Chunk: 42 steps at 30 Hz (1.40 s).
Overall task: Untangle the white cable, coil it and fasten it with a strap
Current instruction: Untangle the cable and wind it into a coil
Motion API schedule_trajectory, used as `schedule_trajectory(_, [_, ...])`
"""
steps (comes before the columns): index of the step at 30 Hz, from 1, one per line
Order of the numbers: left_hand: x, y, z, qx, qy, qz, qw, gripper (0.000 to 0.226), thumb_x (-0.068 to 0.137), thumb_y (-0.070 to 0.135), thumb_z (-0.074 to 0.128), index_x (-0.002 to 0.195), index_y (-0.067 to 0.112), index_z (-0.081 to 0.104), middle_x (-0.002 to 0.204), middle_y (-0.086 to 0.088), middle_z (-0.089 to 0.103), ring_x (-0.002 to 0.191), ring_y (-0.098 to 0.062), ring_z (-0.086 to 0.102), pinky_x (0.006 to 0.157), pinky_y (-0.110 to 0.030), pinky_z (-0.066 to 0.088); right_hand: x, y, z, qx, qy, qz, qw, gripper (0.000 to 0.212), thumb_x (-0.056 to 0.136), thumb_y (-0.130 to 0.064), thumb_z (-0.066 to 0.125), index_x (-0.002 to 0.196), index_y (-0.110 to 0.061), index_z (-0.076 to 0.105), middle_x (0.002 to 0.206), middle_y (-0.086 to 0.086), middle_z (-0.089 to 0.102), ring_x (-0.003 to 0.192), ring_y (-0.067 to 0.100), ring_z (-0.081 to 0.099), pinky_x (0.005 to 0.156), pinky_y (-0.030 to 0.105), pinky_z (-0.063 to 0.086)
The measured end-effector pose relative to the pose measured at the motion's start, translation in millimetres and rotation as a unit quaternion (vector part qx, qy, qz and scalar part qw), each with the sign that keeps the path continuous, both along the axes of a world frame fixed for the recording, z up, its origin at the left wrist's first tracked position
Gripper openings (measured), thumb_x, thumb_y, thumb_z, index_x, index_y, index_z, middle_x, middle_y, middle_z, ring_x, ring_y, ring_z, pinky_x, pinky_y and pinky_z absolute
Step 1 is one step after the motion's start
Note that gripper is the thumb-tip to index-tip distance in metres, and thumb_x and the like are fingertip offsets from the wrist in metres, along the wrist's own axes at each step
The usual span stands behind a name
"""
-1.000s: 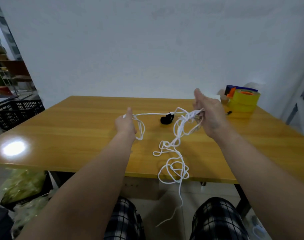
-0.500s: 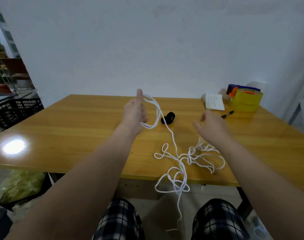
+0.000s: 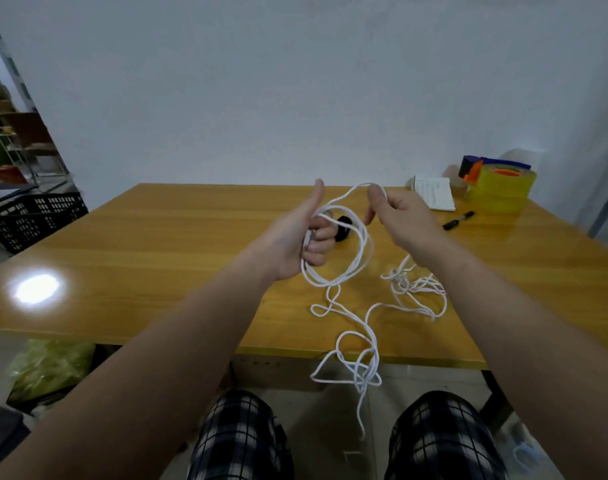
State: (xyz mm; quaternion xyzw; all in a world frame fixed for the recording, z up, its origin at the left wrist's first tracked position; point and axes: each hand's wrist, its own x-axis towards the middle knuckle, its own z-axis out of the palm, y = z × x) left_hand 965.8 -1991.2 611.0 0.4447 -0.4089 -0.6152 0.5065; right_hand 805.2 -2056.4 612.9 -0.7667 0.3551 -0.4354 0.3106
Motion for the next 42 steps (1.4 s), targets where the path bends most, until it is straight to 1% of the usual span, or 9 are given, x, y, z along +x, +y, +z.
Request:
schedule_trajectory(3, [-8, 2, 9, -0.048, 0.079, -0.004, 0.996, 0.052, 0.096, 0.044, 0.042, 0.056, 0.015, 0.061, 0.062, 0.002, 0.064, 0.043, -0.005, 0.054, 0.032, -0.014, 0.035, 1, -3, -6, 0.051, 0.077, 0.029, 0.995, 0.058, 0.098, -0.044, 0.031, 0.052, -0.020, 0.056, 0.040, -0.008, 0.045, 0.038, 0.002, 0.039, 0.046, 0.015, 0.031])
schedule_trajectory(6, [-7, 0, 20, -0.069, 0.151, 0.013, 0.986, 0.051, 0.096, 0.044, 0.041, 0.085, -0.001, 0.064, 0.084, -0.008, 0.073, 0.069, -0.012, 0.071, 0.050, -0.022, 0.056, 0, -12, -20, 0.020, 0.119, 0.016, 0.993, 0.057, 0.097, -0.042, 0.036, 0.049, -0.015, 0.051, 0.045, -0.003, 0.040, 0.039, 0.006, 0.034, 0.049, 0.023, 0.026])
schedule_trajectory(15, [2, -11, 9, -0.052, 0.269, 0.157, 0.949, 0.024, 0.094, 0.009, 0.051, 0.070, 0.010, 0.048, 0.046, 0.002, 0.046, 0.035, -0.007, 0.045, 0.040, -0.013, 0.045, 1, -9, -43, 0.035, 0.072, 0.075, 0.994, 0.032, 0.097, -0.033, 0.045, 0.090, -0.005, 0.059, 0.068, -0.005, 0.051, 0.062, 0.006, 0.043, 0.060, 0.024, 0.034])
schedule_trajectory(19, [-3, -10, 6, -0.091, 0.262, 0.137, 0.951, 0.017, 0.097, 0.010, 0.046, 0.080, 0.006, 0.051, 0.092, -0.021, 0.071, 0.089, -0.027, 0.071, 0.075, -0.033, 0.060, 4, -5, -43, 0.049, 0.040, 0.079, 0.995, 0.021, 0.100, -0.016, 0.039, 0.094, -0.013, 0.059, 0.054, -0.026, 0.054, 0.052, -0.011, 0.047, 0.053, 0.006, 0.035])
schedule_trajectory(23, [-1, -14, 6, -0.104, 0.266, 0.097, 0.954, 0.035, 0.099, 0.020, 0.040, 0.065, 0.014, 0.040, 0.120, -0.021, 0.060, 0.124, -0.027, 0.052, 0.091, -0.052, 0.048, 9, -8, -46, 0.045, 0.084, 0.068, 0.993, 0.018, 0.098, -0.017, 0.044, 0.101, -0.014, 0.062, 0.063, -0.004, 0.049, 0.047, -0.006, 0.044, 0.048, 0.008, 0.033])
schedule_trajectory(28, [23, -24, 9, -0.132, 0.213, 0.157, 0.955, 0.034, 0.098, 0.020, 0.030, 0.064, 0.018, 0.032, 0.070, 0.002, 0.031, 0.058, -0.015, 0.037, 0.071, -0.040, 0.040, -1, -7, -51, 0.096, 0.126, 0.115, 0.981, 0.018, 0.093, -0.025, 0.054, 0.104, -0.019, 0.068, 0.062, -0.001, 0.051, 0.047, 0.002, 0.041, 0.047, 0.014, 0.035])
schedule_trajectory(34, [38, -34, -4, -0.067, 0.134, 0.291, 0.945, 0.029, 0.096, 0.023, 0.043, 0.069, 0.018, 0.037, 0.075, 0.003, 0.029, 0.064, -0.016, 0.028, 0.073, -0.034, 0.035, -7, -12, -46, 0.034, 0.225, 0.098, 0.969, 0.024, 0.091, -0.020, 0.058, 0.113, -0.025, 0.064, 0.066, -0.005, 0.055, 0.058, 0.000, 0.049, 0.057, 0.011, 0.038])
schedule_trajectory(38, [40, -36, -5, -0.099, 0.067, 0.374, 0.919, 0.023, 0.095, 0.016, 0.042, 0.073, 0.016, 0.034, 0.054, 0.007, 0.033, 0.049, -0.011, 0.029, 0.054, -0.029, 0.024, -17, -17, -44, 0.011, 0.283, 0.042, 0.958, 0.025, 0.093, -0.024, 0.054, 0.115, -0.029, 0.065, 0.087, -0.007, 0.063, 0.081, 0.009, 0.057, 0.076, 0.026, 0.045])
schedule_trajectory(42, [32, -32, -18, -0.090, 0.020, 0.319, 0.943, 0.018, 0.097, 0.020, 0.045, 0.081, 0.013, 0.046, 0.078, 0.004, 0.048, 0.073, -0.009, 0.044, 0.066, -0.026, 0.036, -10, -10, -33, -0.191, 0.329, 0.031, 0.924, 0.022, 0.093, -0.022, 0.054, 0.107, -0.023, 0.071, 0.096, 0.000, 0.062, 0.098, 0.022, 0.054, 0.078, 0.027, 0.029])
